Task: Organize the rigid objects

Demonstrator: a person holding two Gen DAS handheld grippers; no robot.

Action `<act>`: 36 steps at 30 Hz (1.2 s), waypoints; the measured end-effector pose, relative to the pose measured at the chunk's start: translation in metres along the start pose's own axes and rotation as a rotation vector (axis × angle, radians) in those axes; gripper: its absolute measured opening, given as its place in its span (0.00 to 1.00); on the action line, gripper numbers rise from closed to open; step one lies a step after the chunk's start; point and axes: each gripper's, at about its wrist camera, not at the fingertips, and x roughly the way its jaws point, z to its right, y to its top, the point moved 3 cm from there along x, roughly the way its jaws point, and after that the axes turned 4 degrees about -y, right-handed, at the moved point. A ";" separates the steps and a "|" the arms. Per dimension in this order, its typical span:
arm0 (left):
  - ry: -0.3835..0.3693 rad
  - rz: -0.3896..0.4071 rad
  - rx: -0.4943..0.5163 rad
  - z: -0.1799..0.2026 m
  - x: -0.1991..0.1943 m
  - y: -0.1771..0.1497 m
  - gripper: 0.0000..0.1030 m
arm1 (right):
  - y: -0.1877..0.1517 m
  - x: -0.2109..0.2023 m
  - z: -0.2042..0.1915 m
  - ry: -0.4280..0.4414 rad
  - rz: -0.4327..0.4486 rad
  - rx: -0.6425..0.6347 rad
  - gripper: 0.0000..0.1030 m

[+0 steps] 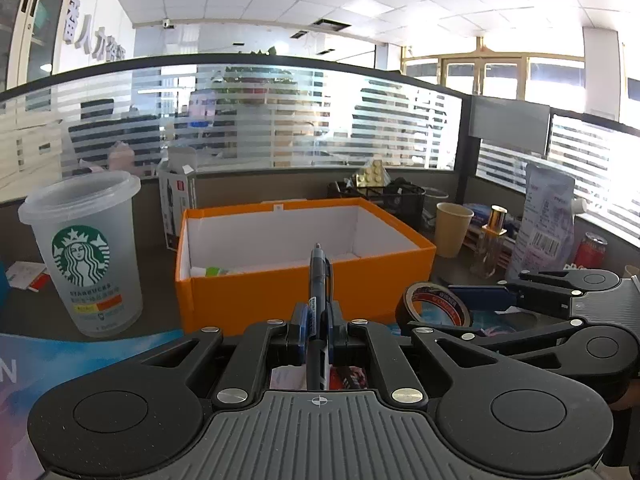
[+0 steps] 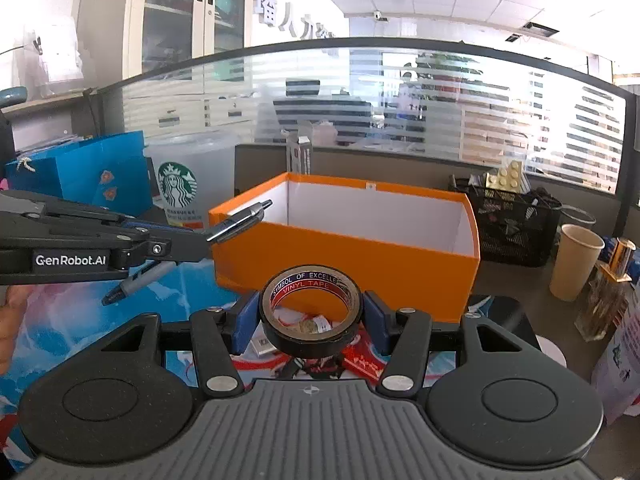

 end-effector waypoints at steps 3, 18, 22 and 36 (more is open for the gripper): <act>0.002 0.008 -0.001 -0.001 0.002 0.005 0.07 | 0.005 0.003 0.000 0.002 0.006 0.000 0.50; 0.008 0.031 0.004 -0.015 0.016 0.033 0.07 | 0.038 0.011 0.007 -0.009 0.056 0.002 0.50; 0.010 0.045 0.007 -0.017 0.017 0.041 0.07 | 0.047 0.014 0.008 -0.014 0.072 0.001 0.50; 0.002 0.053 0.008 -0.023 0.035 0.066 0.07 | 0.078 0.024 0.023 -0.023 0.099 0.002 0.50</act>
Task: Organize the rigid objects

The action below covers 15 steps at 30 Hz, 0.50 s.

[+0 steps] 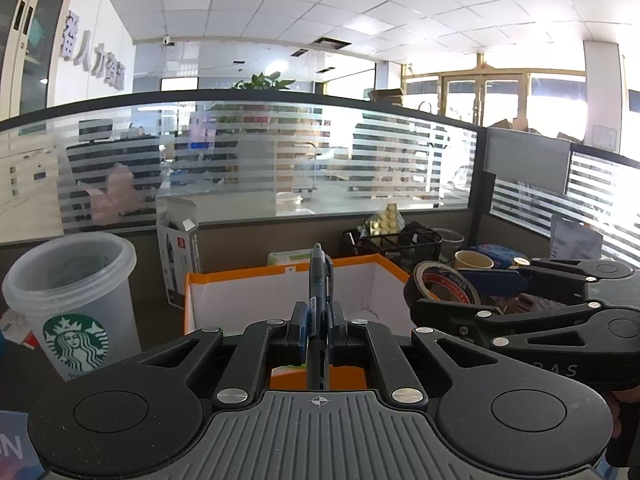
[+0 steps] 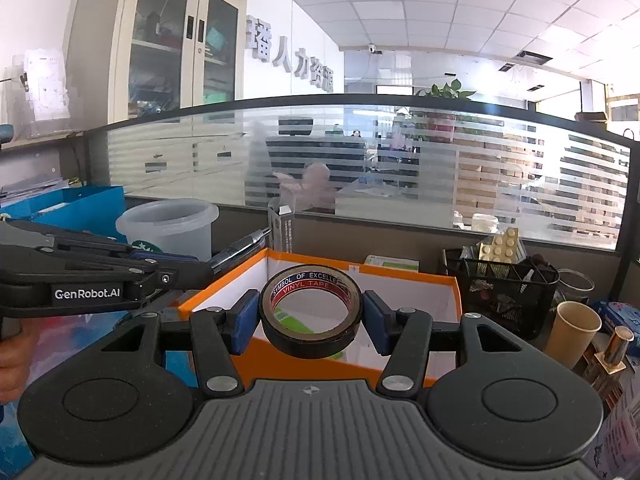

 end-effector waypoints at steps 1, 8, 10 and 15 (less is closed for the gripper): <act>0.001 -0.003 -0.001 -0.001 0.003 0.001 0.07 | 0.002 0.002 0.001 -0.002 0.001 -0.001 0.50; 0.001 -0.033 -0.017 -0.009 0.025 0.003 0.07 | 0.006 0.020 0.011 -0.009 -0.015 0.008 0.50; 0.001 -0.046 -0.023 -0.012 0.034 0.003 0.07 | 0.006 0.028 0.014 -0.009 -0.028 0.014 0.50; -0.005 -0.077 -0.040 -0.021 0.054 0.006 0.07 | 0.009 0.046 0.022 -0.017 -0.047 0.027 0.50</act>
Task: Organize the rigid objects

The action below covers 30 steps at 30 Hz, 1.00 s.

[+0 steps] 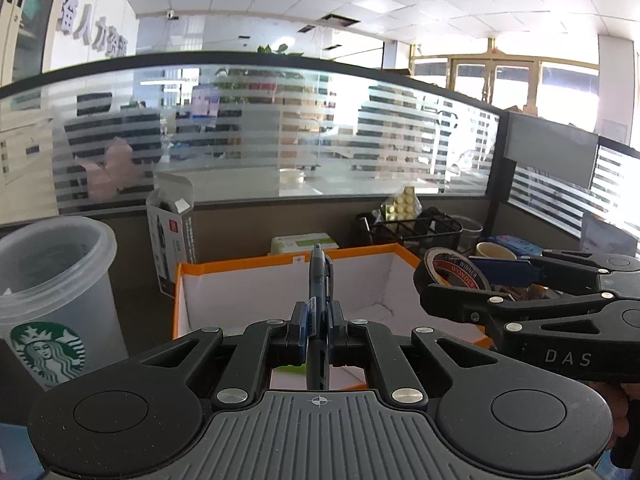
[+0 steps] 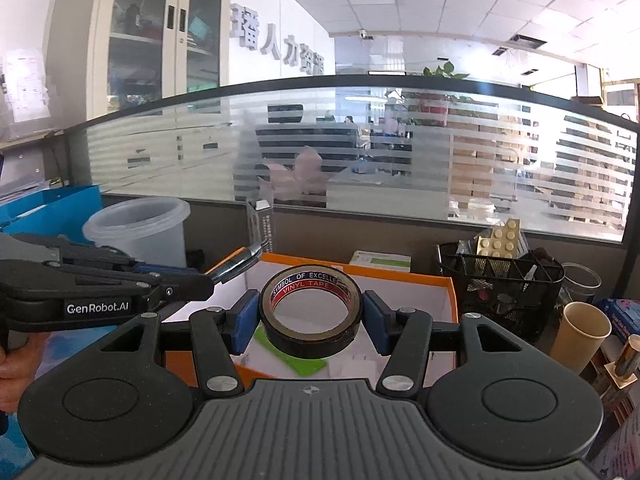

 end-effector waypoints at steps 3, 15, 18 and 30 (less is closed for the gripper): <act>0.005 -0.005 0.002 -0.005 0.008 0.006 0.07 | 0.004 0.009 0.005 -0.008 -0.003 0.001 0.50; 0.008 -0.043 -0.009 -0.022 0.050 0.021 0.07 | 0.014 0.059 0.026 -0.046 -0.050 0.025 0.50; 0.009 -0.069 -0.016 -0.027 0.065 0.019 0.07 | 0.011 0.075 0.028 -0.048 -0.079 0.026 0.50; 0.022 -0.182 -0.054 -0.044 0.107 -0.012 0.07 | -0.024 0.124 0.031 -0.046 -0.230 0.040 0.51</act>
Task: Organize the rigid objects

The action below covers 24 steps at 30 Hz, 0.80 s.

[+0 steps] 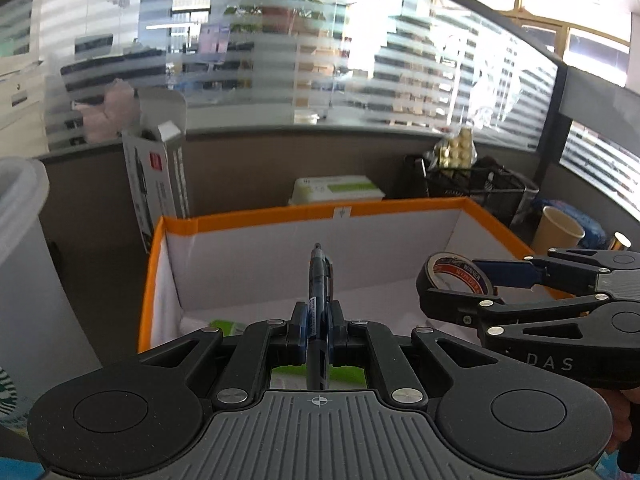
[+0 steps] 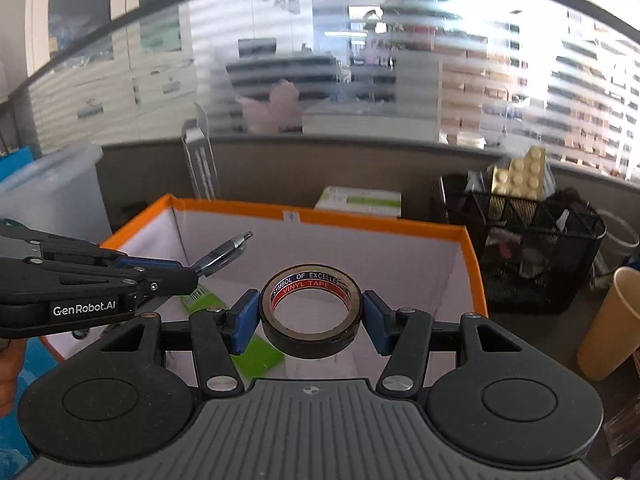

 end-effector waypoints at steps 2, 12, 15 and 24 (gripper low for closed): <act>-0.002 -0.009 -0.002 -0.001 0.003 -0.002 0.07 | -0.002 0.005 -0.001 -0.005 -0.014 -0.004 0.51; 0.014 -0.044 0.030 0.002 0.009 -0.007 0.07 | -0.012 0.012 -0.004 -0.044 -0.078 -0.039 0.51; 0.030 -0.069 0.034 0.002 0.010 -0.010 0.07 | -0.015 0.015 -0.002 -0.048 -0.103 -0.046 0.51; 0.020 -0.134 0.001 0.001 0.017 -0.017 0.08 | -0.020 0.019 -0.002 -0.042 -0.146 -0.058 0.51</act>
